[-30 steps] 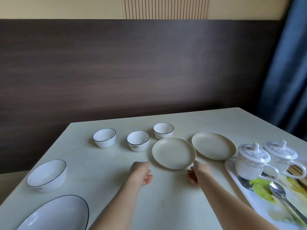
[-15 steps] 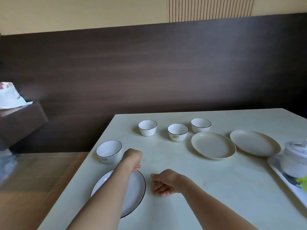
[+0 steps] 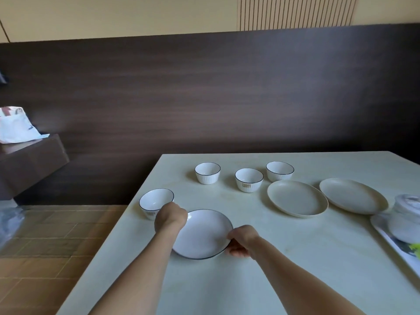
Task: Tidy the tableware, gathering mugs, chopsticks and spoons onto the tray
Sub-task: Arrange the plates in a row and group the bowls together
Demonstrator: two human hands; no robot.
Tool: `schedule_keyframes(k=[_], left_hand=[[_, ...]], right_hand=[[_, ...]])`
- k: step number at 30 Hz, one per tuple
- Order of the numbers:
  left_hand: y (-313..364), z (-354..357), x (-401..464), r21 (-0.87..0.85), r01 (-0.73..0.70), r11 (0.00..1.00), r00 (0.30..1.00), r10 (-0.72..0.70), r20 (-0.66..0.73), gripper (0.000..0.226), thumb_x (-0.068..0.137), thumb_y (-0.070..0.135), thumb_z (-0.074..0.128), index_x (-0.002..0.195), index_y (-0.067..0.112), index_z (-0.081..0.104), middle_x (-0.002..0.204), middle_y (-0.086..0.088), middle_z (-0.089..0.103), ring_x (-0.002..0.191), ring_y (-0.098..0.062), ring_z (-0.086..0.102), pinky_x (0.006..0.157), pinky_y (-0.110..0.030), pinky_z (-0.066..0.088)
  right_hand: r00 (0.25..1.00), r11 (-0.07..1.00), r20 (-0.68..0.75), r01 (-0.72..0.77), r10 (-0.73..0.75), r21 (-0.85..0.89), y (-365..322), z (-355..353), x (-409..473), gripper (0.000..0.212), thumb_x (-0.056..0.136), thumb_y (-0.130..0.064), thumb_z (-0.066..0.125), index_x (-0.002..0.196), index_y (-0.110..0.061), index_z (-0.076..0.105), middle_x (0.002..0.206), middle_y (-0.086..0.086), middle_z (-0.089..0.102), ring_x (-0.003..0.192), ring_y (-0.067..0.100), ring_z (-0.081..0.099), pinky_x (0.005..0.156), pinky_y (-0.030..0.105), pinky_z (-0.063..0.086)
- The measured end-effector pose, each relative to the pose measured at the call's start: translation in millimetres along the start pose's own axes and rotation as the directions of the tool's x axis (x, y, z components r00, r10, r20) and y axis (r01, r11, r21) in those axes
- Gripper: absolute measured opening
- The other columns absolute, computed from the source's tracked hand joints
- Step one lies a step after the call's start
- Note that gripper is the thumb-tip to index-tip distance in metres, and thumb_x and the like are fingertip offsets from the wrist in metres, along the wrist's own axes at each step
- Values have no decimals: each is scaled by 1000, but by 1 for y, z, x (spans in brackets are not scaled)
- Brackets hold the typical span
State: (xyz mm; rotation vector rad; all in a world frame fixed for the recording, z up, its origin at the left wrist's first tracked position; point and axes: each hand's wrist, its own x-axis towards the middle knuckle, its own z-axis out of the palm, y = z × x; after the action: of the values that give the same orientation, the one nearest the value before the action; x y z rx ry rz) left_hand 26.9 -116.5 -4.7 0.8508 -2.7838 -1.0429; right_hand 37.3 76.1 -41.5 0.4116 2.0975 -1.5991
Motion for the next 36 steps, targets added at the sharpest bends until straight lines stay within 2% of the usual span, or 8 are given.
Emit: schedule_keyframes(k=[4, 10, 14, 21, 26, 29, 33, 36], left_hand=[[17, 22, -8, 26, -3, 1000, 994, 0, 109, 6, 87, 10, 44, 84, 9, 49, 88, -7, 53, 80, -27, 51, 69, -25, 39], [37, 73, -18, -286, 153, 946, 945, -55, 322, 16, 92, 15, 49, 80, 4, 49, 69, -9, 49, 67, -28, 53, 63, -30, 48], [51, 95, -18, -332, 181, 926, 922, -42, 385, 15, 94, 19, 46, 95, 6, 52, 81, -11, 53, 54, -23, 53, 53, -24, 45], [60, 116, -5, -405, 219, 887, 928, -61, 367, 16, 95, 13, 42, 99, 5, 55, 69, -5, 60, 49, -19, 57, 47, -23, 48], [63, 124, 4, -486, 237, 841, 942, -76, 327, 15, 97, 12, 42, 90, 6, 54, 68, -6, 59, 48, -19, 58, 42, -21, 47], [67, 127, 6, -518, 243, 820, 947, -85, 310, 25, 98, 12, 43, 75, 9, 51, 68, -6, 58, 43, -17, 57, 44, -22, 47], [71, 132, 10, -544, 260, 798, 949, -108, 295, 18, 97, 15, 45, 85, 6, 55, 68, -5, 60, 50, -20, 56, 45, -22, 46], [72, 136, 12, -593, 272, 758, 954, -131, 270, 18, 97, 17, 47, 85, 7, 56, 67, -5, 61, 50, -20, 56, 45, -22, 45]], right_hand=[[989, 988, -142, -13, 34, 152, 1, -38, 10, 18, 83, 2, 49, 67, 3, 58, 56, 15, 64, 49, 24, 59, 48, 26, 48], [963, 949, -258, 10, 75, 315, 2, -74, 29, 15, 80, 6, 47, 68, 3, 56, 40, 12, 59, 50, 25, 60, 59, 33, 52], [961, 925, -256, 1, 104, 381, 3, -83, 43, 14, 82, 8, 47, 72, 3, 56, 56, 14, 61, 49, 25, 60, 42, 27, 52], [968, 906, -218, -20, 123, 423, -2, -90, 65, 12, 85, 3, 53, 75, -2, 56, 65, 14, 61, 54, 24, 61, 36, 23, 49], [972, 911, -211, -5, 100, 411, -2, -90, 75, 18, 88, -8, 62, 72, -3, 58, 63, 11, 62, 56, 21, 63, 51, 29, 56], [976, 898, -204, 16, 83, 440, -3, -90, 77, 20, 89, -15, 65, 73, -3, 61, 64, 9, 64, 53, 18, 63, 42, 22, 53], [977, 873, -201, 33, 76, 487, -3, -91, 82, 22, 88, -20, 67, 76, -3, 61, 68, 10, 65, 40, 13, 63, 37, 18, 48], [976, 894, -208, 39, 61, 446, -2, -91, 85, 26, 88, -27, 66, 78, -4, 62, 75, 13, 67, 52, 19, 64, 38, 18, 46]])
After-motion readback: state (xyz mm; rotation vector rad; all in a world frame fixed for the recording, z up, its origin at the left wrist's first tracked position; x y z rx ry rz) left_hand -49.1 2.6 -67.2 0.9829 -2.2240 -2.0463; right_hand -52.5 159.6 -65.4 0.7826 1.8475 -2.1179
